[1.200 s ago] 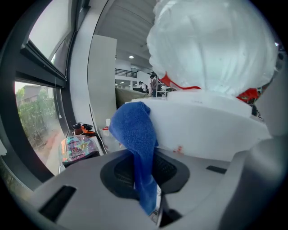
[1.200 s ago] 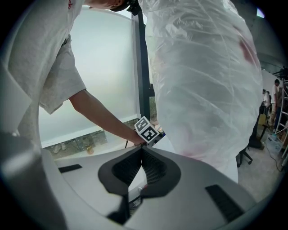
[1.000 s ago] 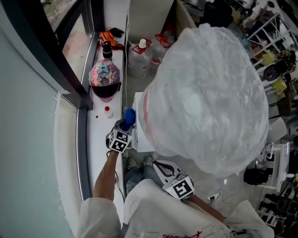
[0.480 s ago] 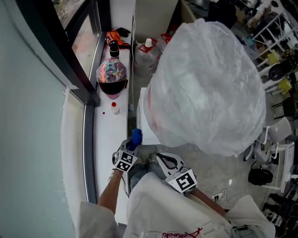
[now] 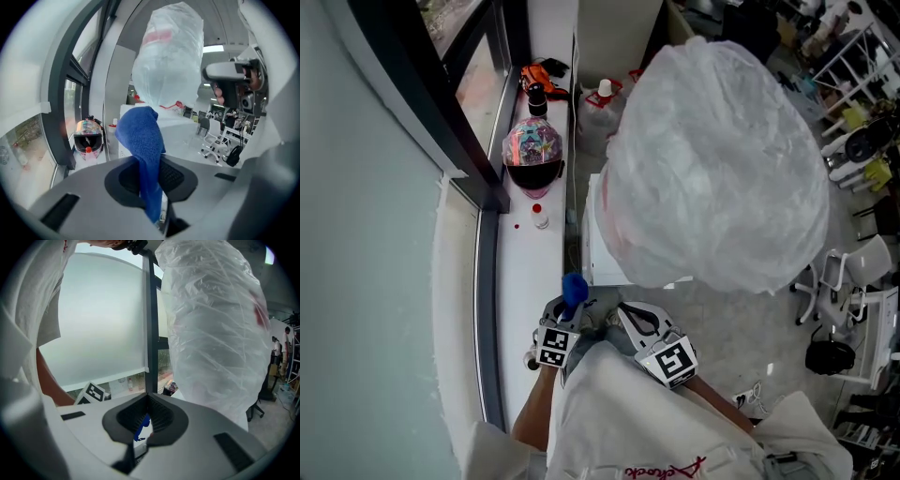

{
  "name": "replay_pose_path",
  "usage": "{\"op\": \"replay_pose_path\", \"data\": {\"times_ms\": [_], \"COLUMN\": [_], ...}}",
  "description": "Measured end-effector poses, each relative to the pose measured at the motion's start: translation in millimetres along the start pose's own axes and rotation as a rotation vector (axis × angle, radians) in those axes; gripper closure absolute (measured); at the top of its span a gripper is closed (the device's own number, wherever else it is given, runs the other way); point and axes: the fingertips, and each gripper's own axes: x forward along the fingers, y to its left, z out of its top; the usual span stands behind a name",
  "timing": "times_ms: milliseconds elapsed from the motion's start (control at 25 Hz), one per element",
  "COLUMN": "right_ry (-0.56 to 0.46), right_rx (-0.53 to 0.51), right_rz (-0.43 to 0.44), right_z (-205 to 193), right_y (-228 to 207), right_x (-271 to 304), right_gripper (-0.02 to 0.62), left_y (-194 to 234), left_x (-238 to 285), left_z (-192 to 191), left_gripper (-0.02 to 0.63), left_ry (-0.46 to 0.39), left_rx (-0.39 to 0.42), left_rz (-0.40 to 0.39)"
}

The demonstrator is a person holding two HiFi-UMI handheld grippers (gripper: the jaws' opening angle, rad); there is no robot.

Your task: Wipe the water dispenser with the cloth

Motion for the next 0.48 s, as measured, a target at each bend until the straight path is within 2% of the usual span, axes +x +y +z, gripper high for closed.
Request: {"op": "replay_pose_path", "data": {"times_ms": [200, 480], "right_ry": [-0.016, -0.050], "right_rx": [0.000, 0.004], "right_rz": [-0.044, -0.078], "right_z": [3.8, 8.4], "right_y": [-5.2, -14.4], "right_x": [0.7, 2.2], "right_gripper": [0.581, 0.580], "left_y": [6.6, -1.9], "left_x": [-25.4, -61.8], "left_z": [39.1, 103.4], "left_gripper": [0.543, 0.543], "left_ry": [-0.076, -0.199], "left_rx": [0.020, 0.058], "left_rz": [0.068, 0.109]}}
